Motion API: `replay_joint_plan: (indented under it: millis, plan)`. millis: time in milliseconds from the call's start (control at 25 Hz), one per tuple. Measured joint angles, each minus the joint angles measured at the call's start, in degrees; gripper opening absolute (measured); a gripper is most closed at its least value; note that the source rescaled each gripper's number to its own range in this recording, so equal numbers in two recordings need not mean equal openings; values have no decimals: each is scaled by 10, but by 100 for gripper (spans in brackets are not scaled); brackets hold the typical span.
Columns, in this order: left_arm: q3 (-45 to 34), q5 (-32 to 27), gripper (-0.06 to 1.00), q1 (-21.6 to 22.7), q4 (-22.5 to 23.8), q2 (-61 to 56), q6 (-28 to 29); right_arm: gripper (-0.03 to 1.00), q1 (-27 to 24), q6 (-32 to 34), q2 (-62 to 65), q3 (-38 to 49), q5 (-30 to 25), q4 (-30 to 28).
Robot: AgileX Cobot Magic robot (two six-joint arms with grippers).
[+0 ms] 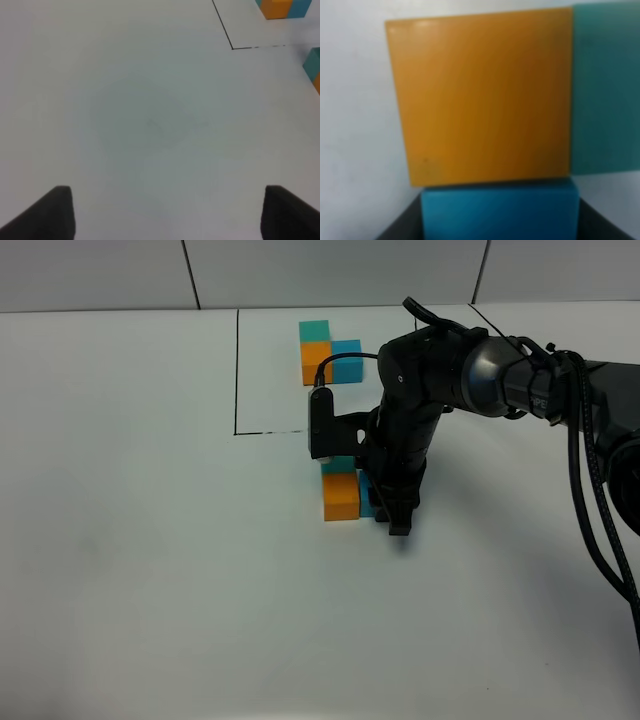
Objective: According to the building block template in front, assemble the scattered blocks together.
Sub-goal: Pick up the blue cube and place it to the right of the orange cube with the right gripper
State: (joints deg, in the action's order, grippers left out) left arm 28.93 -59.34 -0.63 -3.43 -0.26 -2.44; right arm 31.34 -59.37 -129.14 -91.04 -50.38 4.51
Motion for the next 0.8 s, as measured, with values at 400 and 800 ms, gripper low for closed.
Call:
replay_joint_plan:
  millis: [400, 800]
  plan:
    - [0, 0, 70, 0, 0, 0, 0, 2, 2, -1, 0, -1, 0, 12]
    - [0, 0, 70, 0, 0, 0, 0, 2, 2, -9, -1, -1, 0, 13]
